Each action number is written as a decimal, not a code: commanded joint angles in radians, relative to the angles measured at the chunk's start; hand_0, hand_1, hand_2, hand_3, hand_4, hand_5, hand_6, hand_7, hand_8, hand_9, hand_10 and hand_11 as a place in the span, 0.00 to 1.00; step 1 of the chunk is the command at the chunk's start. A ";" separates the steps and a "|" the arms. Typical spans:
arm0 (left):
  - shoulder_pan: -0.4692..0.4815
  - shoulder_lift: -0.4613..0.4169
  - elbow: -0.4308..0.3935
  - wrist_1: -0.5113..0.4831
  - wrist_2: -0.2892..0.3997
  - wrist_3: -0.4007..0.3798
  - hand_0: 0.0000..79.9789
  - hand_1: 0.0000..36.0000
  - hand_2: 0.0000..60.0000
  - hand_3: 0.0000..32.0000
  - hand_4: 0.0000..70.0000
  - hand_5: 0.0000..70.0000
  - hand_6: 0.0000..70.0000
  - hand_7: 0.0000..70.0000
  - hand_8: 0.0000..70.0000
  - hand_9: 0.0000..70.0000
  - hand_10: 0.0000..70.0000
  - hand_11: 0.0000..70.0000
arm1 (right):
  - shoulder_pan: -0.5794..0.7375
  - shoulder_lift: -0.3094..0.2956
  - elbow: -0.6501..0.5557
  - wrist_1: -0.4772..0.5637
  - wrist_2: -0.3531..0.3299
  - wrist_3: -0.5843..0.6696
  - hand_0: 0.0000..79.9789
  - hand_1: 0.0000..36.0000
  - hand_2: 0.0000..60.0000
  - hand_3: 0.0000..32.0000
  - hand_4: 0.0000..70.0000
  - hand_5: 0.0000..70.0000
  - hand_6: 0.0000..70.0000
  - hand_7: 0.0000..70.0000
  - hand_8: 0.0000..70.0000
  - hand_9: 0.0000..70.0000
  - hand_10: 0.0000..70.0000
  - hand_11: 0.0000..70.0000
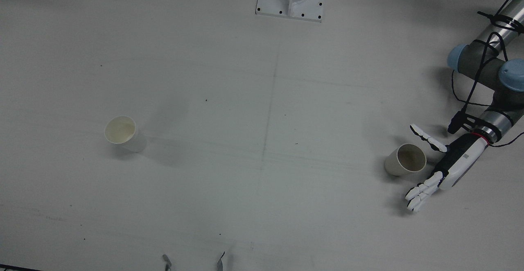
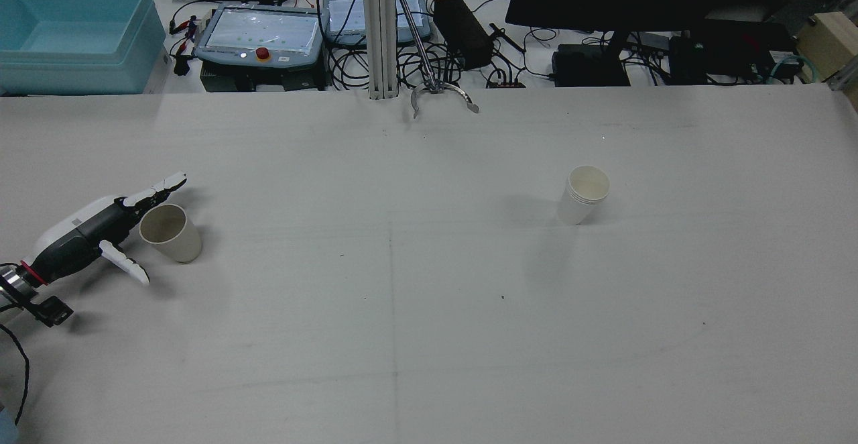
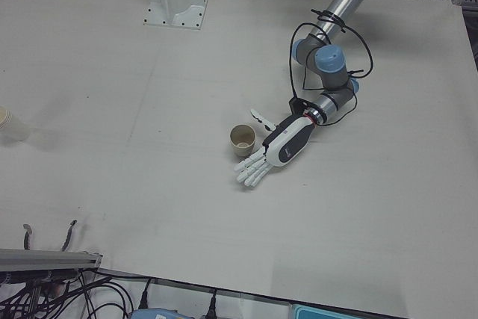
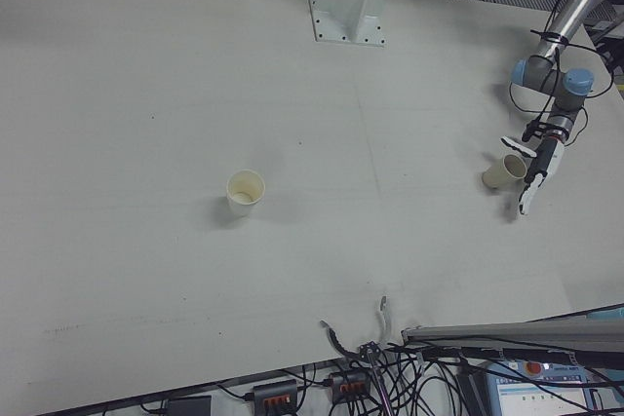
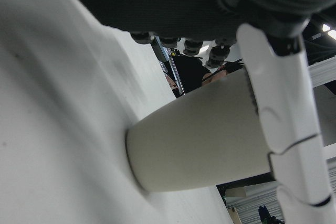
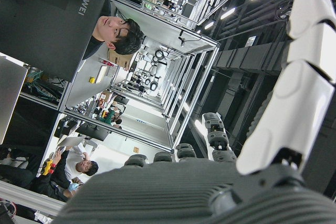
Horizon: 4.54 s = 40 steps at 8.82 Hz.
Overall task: Pour water
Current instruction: 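Close the left hand fingers around the white paper cup near it, then lift the held white cup slightly with the left hand, then move the right hand in toward the standing white cup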
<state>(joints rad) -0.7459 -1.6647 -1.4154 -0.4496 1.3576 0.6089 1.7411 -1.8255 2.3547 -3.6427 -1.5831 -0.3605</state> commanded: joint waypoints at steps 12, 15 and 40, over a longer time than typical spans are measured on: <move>0.037 -0.010 -0.020 0.037 -0.002 -0.006 0.69 0.40 0.00 0.00 0.33 0.29 0.00 0.02 0.02 0.00 0.00 0.00 | 0.000 0.002 -0.002 0.001 0.002 0.002 0.57 0.37 0.25 0.00 0.06 0.12 0.05 0.06 0.00 0.00 0.00 0.00; 0.036 -0.006 -0.060 0.097 -0.014 -0.009 0.73 0.70 0.32 0.00 0.33 0.64 0.03 0.07 0.04 0.01 0.00 0.01 | 0.002 0.002 -0.002 0.001 0.002 0.002 0.57 0.37 0.25 0.00 0.06 0.13 0.05 0.06 0.00 0.00 0.00 0.00; 0.010 0.137 -0.407 0.377 -0.002 -0.218 0.58 0.67 1.00 0.00 0.80 0.73 0.12 0.21 0.04 0.03 0.02 0.04 | -0.847 0.347 -0.755 0.481 0.511 0.084 0.59 0.42 0.19 0.00 0.03 0.08 0.00 0.00 0.00 0.00 0.00 0.00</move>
<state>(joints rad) -0.7331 -1.5257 -1.8219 -0.0743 1.3549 0.3925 0.9686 -1.4737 1.5865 -3.1641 -1.1378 -0.3715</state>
